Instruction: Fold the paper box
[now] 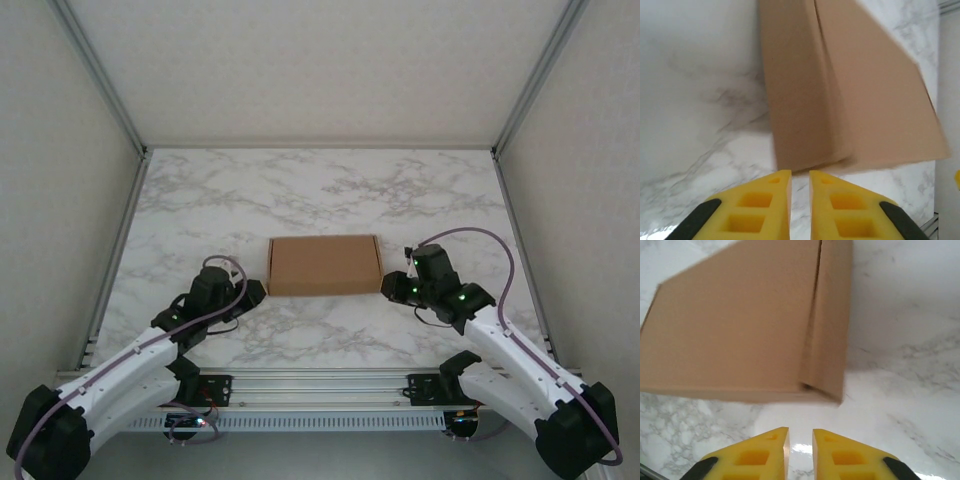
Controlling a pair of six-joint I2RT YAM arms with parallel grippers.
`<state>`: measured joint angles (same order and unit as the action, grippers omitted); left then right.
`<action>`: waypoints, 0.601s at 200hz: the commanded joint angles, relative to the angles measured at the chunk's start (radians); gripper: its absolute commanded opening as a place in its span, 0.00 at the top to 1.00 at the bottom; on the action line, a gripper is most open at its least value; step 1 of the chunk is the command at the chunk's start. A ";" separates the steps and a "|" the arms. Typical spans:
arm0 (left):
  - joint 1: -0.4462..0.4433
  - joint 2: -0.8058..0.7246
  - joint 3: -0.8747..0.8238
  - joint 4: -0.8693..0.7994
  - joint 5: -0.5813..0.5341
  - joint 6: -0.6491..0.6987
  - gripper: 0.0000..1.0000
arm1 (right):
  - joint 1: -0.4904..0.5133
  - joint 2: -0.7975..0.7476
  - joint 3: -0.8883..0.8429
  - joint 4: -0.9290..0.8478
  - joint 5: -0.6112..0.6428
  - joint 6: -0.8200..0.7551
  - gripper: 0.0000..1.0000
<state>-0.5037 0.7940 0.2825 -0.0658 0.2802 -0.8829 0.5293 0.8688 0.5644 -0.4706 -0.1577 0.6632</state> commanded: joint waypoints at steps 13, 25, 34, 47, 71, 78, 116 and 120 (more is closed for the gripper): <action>-0.010 0.053 -0.032 0.018 0.017 -0.029 0.78 | 0.011 0.017 -0.035 0.004 -0.023 0.059 0.77; -0.010 0.076 -0.019 0.015 0.004 -0.013 0.76 | 0.011 0.029 -0.030 -0.009 -0.006 0.063 0.75; -0.010 0.083 0.005 -0.001 -0.008 0.003 0.73 | 0.011 0.033 -0.015 -0.031 0.010 0.058 0.74; -0.009 0.083 0.060 -0.047 -0.041 0.039 0.70 | 0.011 0.043 0.023 -0.078 0.044 0.048 0.73; 0.012 0.106 0.155 -0.094 -0.079 0.095 0.55 | 0.011 0.126 0.128 -0.157 0.096 0.002 0.67; 0.026 0.131 0.178 -0.089 -0.070 0.106 0.52 | 0.007 0.162 0.156 -0.172 0.105 -0.010 0.65; 0.073 0.306 0.229 0.028 -0.044 0.137 0.47 | -0.044 0.403 0.286 -0.143 0.074 -0.081 0.51; 0.077 0.324 0.233 0.036 -0.044 0.139 0.47 | -0.051 0.429 0.298 -0.139 0.069 -0.083 0.50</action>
<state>-0.4496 1.0348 0.4923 -0.0792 0.2417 -0.7849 0.5125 1.1786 0.7914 -0.5968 -0.0940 0.6369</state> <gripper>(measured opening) 0.523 0.471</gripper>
